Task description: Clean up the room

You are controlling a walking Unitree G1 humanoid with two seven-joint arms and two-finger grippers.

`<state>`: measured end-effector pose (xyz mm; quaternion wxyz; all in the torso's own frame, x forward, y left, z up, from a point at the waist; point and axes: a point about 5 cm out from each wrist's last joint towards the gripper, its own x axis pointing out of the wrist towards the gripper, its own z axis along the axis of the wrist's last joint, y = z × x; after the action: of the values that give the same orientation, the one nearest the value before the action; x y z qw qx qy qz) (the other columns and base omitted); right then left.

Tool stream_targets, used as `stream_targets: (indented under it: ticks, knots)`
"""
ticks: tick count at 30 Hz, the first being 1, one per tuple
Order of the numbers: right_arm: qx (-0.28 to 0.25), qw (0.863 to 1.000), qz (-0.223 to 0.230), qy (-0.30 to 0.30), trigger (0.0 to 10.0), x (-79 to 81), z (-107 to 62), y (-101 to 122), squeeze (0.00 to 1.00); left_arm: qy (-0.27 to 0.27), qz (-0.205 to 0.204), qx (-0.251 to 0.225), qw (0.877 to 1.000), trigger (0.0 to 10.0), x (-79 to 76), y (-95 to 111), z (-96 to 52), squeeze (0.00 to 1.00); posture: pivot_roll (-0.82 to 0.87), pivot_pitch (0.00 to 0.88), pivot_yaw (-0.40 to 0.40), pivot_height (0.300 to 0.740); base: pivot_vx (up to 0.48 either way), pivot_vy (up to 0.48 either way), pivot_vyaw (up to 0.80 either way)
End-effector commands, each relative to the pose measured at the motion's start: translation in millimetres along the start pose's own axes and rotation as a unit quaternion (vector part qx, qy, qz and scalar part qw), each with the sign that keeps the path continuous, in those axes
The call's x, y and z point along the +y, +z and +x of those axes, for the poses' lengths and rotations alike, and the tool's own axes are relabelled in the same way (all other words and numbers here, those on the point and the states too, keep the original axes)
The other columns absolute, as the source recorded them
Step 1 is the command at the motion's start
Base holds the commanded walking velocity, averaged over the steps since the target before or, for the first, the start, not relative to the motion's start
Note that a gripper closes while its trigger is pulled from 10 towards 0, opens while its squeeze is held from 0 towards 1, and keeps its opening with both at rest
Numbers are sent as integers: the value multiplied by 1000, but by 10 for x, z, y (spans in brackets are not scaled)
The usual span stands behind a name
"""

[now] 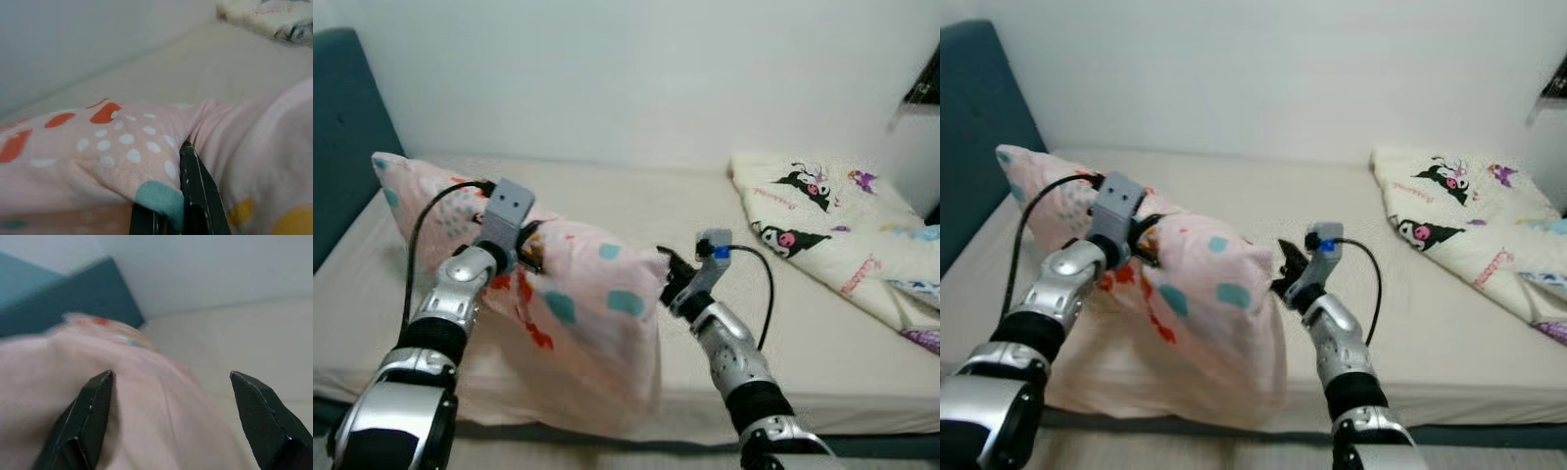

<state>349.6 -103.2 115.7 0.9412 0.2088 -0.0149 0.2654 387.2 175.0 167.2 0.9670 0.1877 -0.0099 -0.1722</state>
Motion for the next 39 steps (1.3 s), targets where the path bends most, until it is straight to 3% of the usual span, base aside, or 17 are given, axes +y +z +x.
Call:
stream_targets:
  ticks: [1, 7, 25, 29, 39]
  knots:
    - [10, 1000, 4, -9, 10000, -43, -32, -34, 0, -11, 26, -69, 997, 10000, -43, 320, 94, 0, -40, 0, -38, 740, 0, 428, -800]
    - [8, 1000, 3, -14, 10000, -51, -34, -31, 0, -26, 25, -75, 997, 10000, -144, 355, 136, 0, -44, 0, -35, 740, 0, 428, -788]
    - [-13, 1000, -9, 0, 10000, -26, -37, 11, 0, -30, 1, -69, 997, 10000, -320, 250, 140, 0, -43, 0, -42, 740, 0, 425, 0]
    - [-17, 1000, -17, 9, 10000, -23, -50, 26, 0, -29, -2, -68, 997, 10000, -335, 246, 144, 0, -45, 0, -42, 740, 0, 415, 619]
    - [-20, 1000, -6, -8, 10000, -61, -48, 35, 0, -29, -15, -79, 996, 10000, -408, 252, 142, 0, -48, 0, -39, 740, 0, -52, 221]
